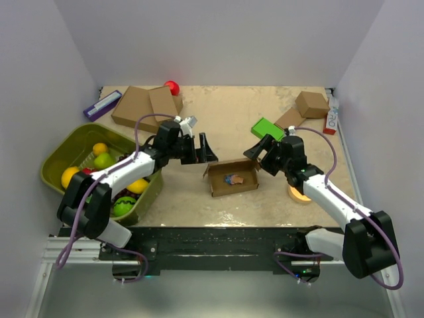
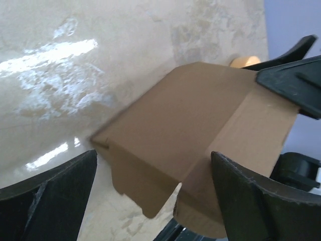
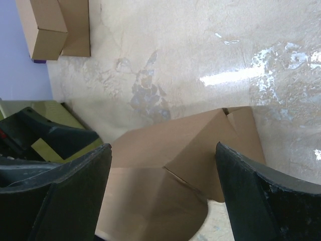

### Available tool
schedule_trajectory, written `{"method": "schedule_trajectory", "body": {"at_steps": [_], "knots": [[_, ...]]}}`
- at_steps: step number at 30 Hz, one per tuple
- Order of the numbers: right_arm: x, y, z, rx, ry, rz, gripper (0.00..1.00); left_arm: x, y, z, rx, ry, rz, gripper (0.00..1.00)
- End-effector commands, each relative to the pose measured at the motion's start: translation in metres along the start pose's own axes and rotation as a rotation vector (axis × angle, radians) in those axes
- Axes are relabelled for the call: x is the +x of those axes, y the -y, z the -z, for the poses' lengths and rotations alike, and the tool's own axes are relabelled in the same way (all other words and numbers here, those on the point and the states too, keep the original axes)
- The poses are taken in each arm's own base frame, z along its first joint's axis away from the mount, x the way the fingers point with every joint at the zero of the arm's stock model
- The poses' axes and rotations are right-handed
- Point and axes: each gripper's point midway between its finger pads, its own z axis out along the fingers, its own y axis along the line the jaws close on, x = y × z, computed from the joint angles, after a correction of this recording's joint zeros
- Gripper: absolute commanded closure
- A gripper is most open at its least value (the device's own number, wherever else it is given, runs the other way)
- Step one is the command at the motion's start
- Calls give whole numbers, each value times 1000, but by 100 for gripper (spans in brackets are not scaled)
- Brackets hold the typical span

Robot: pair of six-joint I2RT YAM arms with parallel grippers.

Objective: Fold the paper box

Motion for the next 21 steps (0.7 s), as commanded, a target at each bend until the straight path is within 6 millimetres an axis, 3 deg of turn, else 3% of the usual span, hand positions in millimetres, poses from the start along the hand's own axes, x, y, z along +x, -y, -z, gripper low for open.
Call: {"method": "schedule_trajectory", "body": {"at_steps": [1,7,10,14,18,21], "knots": [[-6,-2,2,-15,39,-16,13,-19,46,11,180,69,-6,0],[-3,2,5,-7,42,-10,14,-27,61,14,229,93,-29,1],[-20,2,18,22,118,56,12,-56,54,27,110,197,-111,0],[-60,0,48,68,318,252,9,-73,45,52,-22,263,-290,0],[-67,-12,69,5,381,377,9,-59,41,69,-57,240,-413,1],[-56,-22,75,-95,373,462,8,-38,37,73,-71,201,-483,0]]}}
